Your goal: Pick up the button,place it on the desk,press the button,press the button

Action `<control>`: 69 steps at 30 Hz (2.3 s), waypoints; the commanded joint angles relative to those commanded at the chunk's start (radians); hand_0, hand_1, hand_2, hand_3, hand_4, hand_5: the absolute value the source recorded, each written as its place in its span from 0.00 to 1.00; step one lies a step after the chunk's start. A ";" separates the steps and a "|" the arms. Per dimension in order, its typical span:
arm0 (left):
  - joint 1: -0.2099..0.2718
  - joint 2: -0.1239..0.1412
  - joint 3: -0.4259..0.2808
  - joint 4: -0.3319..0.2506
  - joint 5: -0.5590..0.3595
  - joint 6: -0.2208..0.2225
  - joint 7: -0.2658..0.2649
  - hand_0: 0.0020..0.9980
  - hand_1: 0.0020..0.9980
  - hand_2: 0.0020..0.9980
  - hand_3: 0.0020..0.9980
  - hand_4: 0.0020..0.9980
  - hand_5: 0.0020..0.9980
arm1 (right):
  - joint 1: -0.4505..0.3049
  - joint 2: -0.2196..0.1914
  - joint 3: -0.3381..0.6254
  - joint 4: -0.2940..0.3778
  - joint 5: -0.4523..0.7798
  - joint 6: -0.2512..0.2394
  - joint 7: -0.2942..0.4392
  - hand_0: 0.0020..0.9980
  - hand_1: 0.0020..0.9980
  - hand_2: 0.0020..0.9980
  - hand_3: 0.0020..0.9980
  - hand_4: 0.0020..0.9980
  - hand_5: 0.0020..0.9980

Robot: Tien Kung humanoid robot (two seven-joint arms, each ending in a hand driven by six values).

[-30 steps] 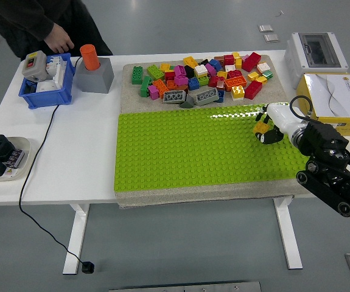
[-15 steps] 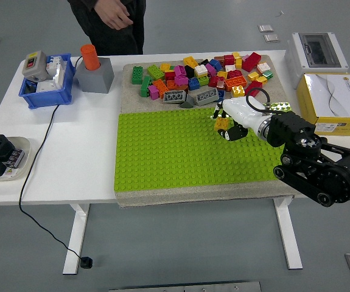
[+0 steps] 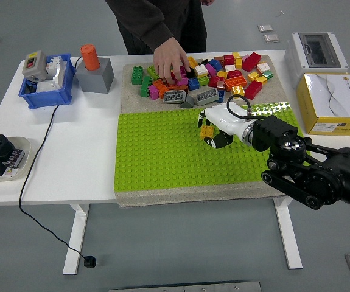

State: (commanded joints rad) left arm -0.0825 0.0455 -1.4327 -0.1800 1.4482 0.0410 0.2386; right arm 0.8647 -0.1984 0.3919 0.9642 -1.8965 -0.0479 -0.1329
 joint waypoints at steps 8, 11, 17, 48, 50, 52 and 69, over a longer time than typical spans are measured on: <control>-0.005 0.002 -0.003 0.000 0.007 0.000 0.000 0.68 0.65 0.70 0.77 0.76 0.59 | 0.025 0.013 -0.020 -0.030 0.012 0.013 0.014 0.30 0.42 0.74 0.71 0.61 0.00; -0.005 0.003 -0.004 0.000 0.009 0.000 0.000 0.68 0.65 0.70 0.77 0.76 0.59 | 0.029 0.015 -0.023 -0.035 0.015 0.018 0.019 0.30 0.43 0.78 0.76 0.61 0.00; -0.006 0.003 -0.006 0.000 0.011 0.000 0.000 0.68 0.65 0.70 0.77 0.76 0.60 | 0.026 0.013 -0.021 -0.038 0.026 0.028 0.019 0.30 0.43 0.78 0.77 0.58 0.00; 0.001 0.002 -0.013 0.000 0.013 0.002 0.003 0.68 0.65 0.70 0.77 0.77 0.60 | 0.001 -0.084 0.008 0.036 0.100 0.038 0.048 0.34 0.46 0.76 0.68 0.35 0.00; 0.001 0.002 -0.013 0.000 0.013 0.002 0.003 0.68 0.65 0.70 0.77 0.77 0.60 | 0.006 -0.084 0.005 0.040 0.111 0.041 0.050 0.34 0.46 0.76 0.68 0.35 0.00; 0.001 0.003 -0.014 0.000 0.013 0.002 0.002 0.68 0.65 0.70 0.77 0.77 0.60 | 0.013 -0.085 0.000 0.040 0.124 0.047 0.052 0.34 0.46 0.76 0.68 0.35 0.00; -0.004 0.003 -0.023 0.000 0.027 0.002 0.001 0.68 0.65 0.70 0.77 0.76 0.60 | 0.032 -0.097 -0.005 0.036 0.304 0.120 0.020 0.34 0.45 0.75 0.68 0.36 0.00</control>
State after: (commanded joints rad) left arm -0.0861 0.0487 -1.4557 -0.1800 1.4756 0.0428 0.2394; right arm 0.8967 -0.2957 0.3868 1.0003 -1.5928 0.0724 -0.1132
